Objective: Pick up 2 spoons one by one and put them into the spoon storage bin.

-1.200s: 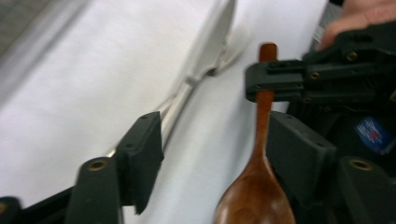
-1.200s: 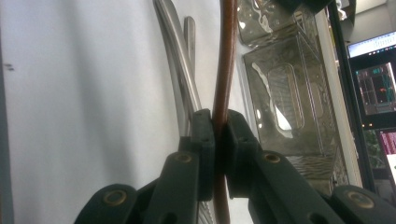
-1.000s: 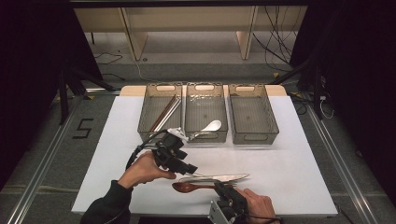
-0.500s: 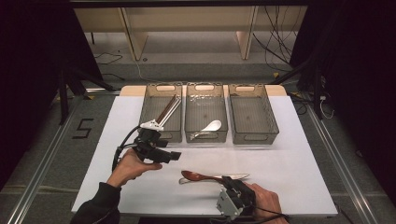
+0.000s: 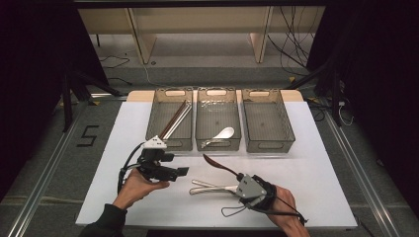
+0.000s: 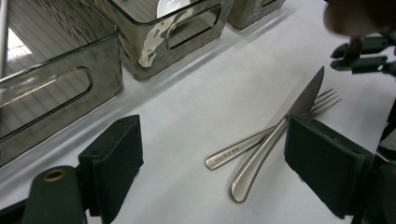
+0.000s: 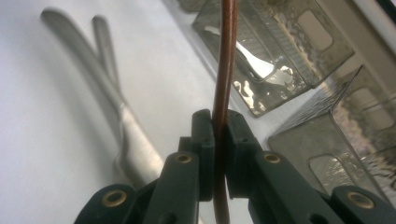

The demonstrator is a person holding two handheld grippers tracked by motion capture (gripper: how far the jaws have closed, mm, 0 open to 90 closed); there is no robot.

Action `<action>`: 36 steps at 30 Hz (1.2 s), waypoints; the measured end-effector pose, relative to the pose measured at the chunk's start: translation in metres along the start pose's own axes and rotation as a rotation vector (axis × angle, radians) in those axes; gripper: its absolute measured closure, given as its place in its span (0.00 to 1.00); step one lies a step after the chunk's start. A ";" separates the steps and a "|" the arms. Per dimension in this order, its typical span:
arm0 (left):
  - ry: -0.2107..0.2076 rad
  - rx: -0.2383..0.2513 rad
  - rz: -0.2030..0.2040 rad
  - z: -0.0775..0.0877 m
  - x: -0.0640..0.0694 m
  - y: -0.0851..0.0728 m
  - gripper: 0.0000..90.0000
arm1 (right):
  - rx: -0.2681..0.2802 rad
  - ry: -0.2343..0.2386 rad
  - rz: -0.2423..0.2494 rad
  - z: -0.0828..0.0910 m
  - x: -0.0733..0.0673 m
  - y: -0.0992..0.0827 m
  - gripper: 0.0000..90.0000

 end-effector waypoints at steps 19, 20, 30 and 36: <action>0.028 0.109 -0.033 0.002 -0.001 -0.023 0.21 | 0.041 0.152 -0.449 -0.031 0.054 0.015 0.94; 0.030 0.108 -0.034 0.002 -0.001 -0.024 0.21 | 0.039 0.155 -0.463 -0.033 0.056 0.017 0.94; 0.034 0.136 -0.040 0.004 0.001 -0.030 0.21 | 0.031 0.139 -0.496 -0.050 0.082 0.032 0.94; 0.025 0.135 -0.025 0.005 0.000 -0.033 0.21 | 0.018 0.132 -0.513 -0.064 0.099 0.038 0.94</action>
Point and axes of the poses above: each handheld gripper's, and its own axes: z roughly backward along the jaws, y roughly out of its top, x roughly to its right, the point moved 8 cm from there along -z, roughly forward along the jaws, and after that the axes turned 8 degrees about z, right-handed, at the moved point
